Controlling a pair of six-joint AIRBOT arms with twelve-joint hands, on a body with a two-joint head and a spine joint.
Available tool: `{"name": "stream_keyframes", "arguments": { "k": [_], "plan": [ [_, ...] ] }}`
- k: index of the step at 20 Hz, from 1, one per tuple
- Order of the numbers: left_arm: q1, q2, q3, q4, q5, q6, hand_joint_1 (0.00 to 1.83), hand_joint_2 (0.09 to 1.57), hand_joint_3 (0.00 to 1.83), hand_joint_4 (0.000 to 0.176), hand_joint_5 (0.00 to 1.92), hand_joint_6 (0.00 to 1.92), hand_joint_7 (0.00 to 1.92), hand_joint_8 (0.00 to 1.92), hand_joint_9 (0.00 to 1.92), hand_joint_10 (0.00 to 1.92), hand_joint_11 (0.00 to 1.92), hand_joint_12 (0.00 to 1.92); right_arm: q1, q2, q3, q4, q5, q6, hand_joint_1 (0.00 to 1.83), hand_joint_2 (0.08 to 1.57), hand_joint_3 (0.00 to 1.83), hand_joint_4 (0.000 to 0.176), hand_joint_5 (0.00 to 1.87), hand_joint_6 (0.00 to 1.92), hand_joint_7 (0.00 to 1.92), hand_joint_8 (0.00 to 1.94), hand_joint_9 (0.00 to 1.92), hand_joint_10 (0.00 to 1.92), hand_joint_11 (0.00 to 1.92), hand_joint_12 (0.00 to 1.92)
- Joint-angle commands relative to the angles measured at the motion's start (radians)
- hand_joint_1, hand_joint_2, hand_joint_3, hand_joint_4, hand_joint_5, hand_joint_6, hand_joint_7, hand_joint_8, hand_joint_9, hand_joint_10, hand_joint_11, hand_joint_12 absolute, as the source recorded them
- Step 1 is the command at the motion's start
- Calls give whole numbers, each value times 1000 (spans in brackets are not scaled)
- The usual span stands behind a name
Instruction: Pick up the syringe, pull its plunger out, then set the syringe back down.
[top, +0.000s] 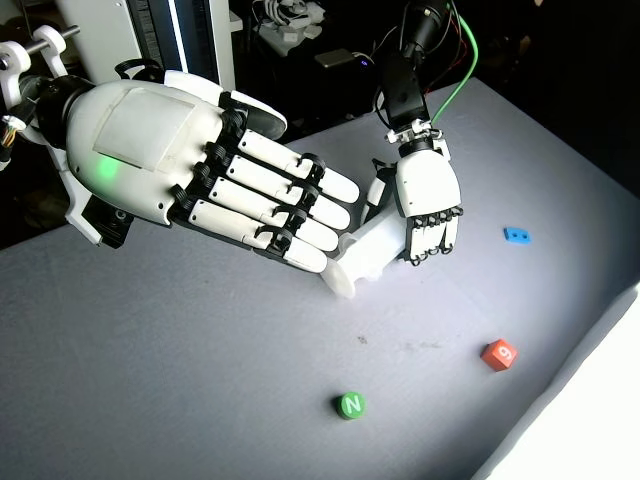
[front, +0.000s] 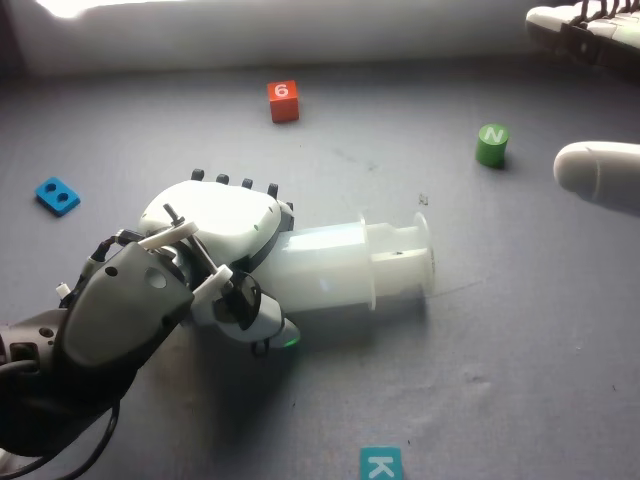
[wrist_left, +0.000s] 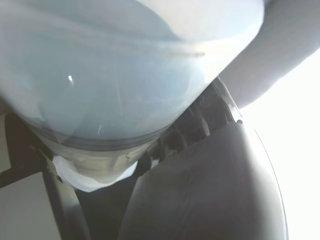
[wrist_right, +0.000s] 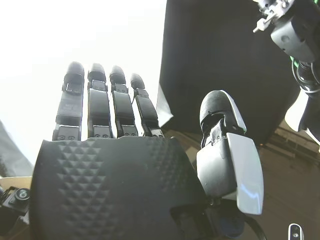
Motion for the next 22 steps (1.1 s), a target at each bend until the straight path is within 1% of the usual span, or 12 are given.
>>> {"name": "stream_keyframes", "arguments": {
  "k": [1,3,4,6,7,9,10,12,13,16,21,22],
  "plan": [
    [-2,-8,-8,40,-26,18,1364,1130,1,0,938,1130,962,950,824,1260,535,1316,8,2,0,-7,130,0,8,1245,1,0,123,5,157,4,137,6,0,296],
    [-12,-1,-20,40,-26,18,1367,1124,0,0,947,1091,977,947,833,1258,555,1302,9,3,1,-7,134,9,4,1245,1,0,136,5,161,2,136,4,0,277],
    [-19,3,-26,40,-26,18,1371,1112,0,0,970,1053,1009,912,852,1217,575,1282,9,3,4,-7,139,20,15,1243,0,0,138,5,162,2,137,3,0,275],
    [-35,14,-41,35,-26,18,1366,1125,0,0,920,1183,994,899,845,1194,593,1208,9,3,13,-7,146,49,0,1244,0,0,115,1,147,3,122,3,0,220],
    [-46,20,-50,30,-26,20,1367,1121,0,0,929,1160,1004,890,850,1193,598,1204,9,3,18,-7,147,64,0,1241,0,0,111,0,146,2,123,4,0,218],
    [-77,36,-79,-2,-26,57,1370,1112,0,0,959,1106,1021,851,859,1194,597,1205,14,3,27,-8,146,89,0,1227,0,0,113,2,149,2,126,4,0,241],
    [-91,44,-93,-14,-25,72,1369,1114,1,0,954,1092,1006,876,862,1215,588,1232,17,3,30,-22,146,111,0,1221,0,0,118,3,149,1,128,4,0,277],
    [-119,59,-119,-30,-25,89,1372,1107,0,0,946,1118,1039,814,887,1177,627,1215,19,7,35,-60,144,183,21,1217,0,0,126,3,162,3,138,5,0,306],
    [-132,66,-128,-40,-25,103,1371,1112,1,0,925,1149,1041,824,871,1185,626,1202,21,8,35,-75,144,191,3,1218,0,0,106,2,147,1,128,1,0,259],
    [-180,88,-152,-77,-11,166,1365,1132,1,0,884,1199,1002,913,824,1243,592,1214,34,15,35,-127,118,231,13,1209,0,0,118,3,158,2,144,5,0,330],
    [-248,128,-171,-121,32,221,1359,1151,0,0,842,1291,969,945,798,1271,562,1245,51,19,34,-124,100,313,212,1171,0,0,90,1,143,0,139,1,0,391],
    [-259,136,-174,-126,35,224,1361,1144,0,0,856,1264,979,932,812,1259,553,1253,56,18,33,-106,82,328,370,1154,0,0,24,0,78,0,72,0,0,219]
  ]
}}
